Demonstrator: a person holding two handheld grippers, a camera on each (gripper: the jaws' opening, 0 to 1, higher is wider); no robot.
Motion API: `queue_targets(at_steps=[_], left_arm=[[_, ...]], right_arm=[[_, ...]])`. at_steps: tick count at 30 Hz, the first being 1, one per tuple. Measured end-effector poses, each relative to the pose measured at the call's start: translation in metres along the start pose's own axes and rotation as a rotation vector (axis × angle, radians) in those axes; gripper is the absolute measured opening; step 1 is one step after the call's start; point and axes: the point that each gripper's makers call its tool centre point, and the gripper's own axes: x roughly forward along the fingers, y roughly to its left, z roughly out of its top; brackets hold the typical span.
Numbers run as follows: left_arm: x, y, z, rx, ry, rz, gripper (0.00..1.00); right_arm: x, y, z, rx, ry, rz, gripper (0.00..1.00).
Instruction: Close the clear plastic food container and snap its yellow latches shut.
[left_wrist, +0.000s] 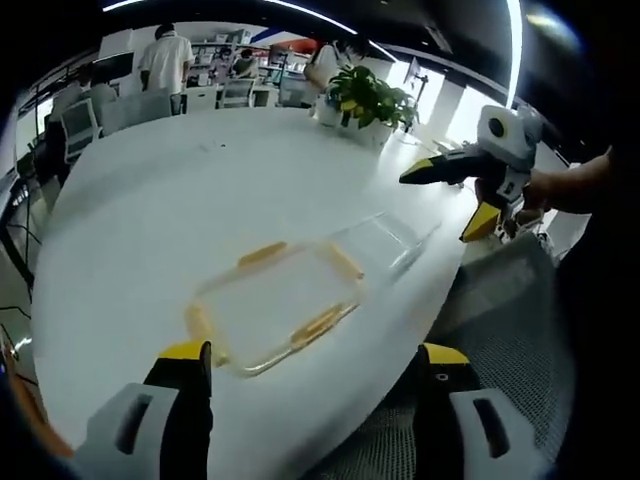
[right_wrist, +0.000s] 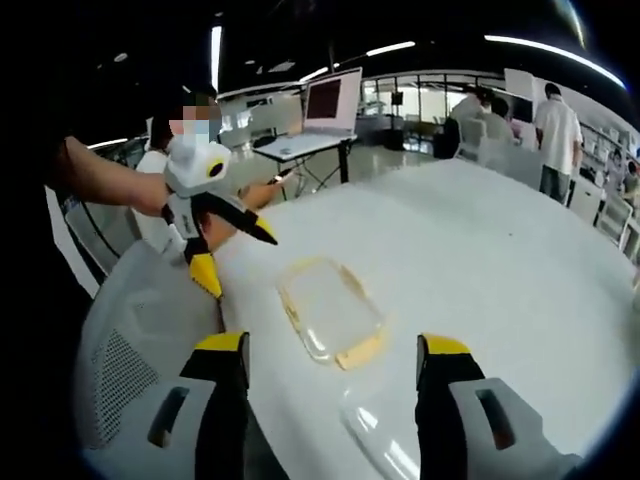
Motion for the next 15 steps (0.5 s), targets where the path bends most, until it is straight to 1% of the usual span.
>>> queue_targets(at_steps=[3,7,10,11,13,15], left_arm=[[0.003,0.005,0.003,-0.001,0.010,-0.015,0.81],[0.005,0.010,0.007,0.013,0.021,-0.015,0.80],[0.006,0.010,0.009,-0.015,0.025,-0.036,0.80],[0.006,0.010,0.010,-0.020,0.025,-0.040,0.80],[0.007,0.011,0.009,-0.008,0.036,-0.046,0.80],[0.007,0.013,0.007,0.021,0.058,-0.044,0.80]], right_arm=[[0.004,-0.001,0.003,-0.006,0.003,0.007,0.66],[0.008,-0.003,0.003,-0.019,0.011,0.009,0.66],[0.010,-0.004,0.003,-0.021,0.020,0.014,0.66],[0.011,-0.003,0.002,-0.032,0.030,0.020,0.66],[0.013,-0.002,-0.002,-0.095,0.060,0.028,0.66],[0.015,-0.001,-0.003,-0.097,0.066,0.037,0.65]])
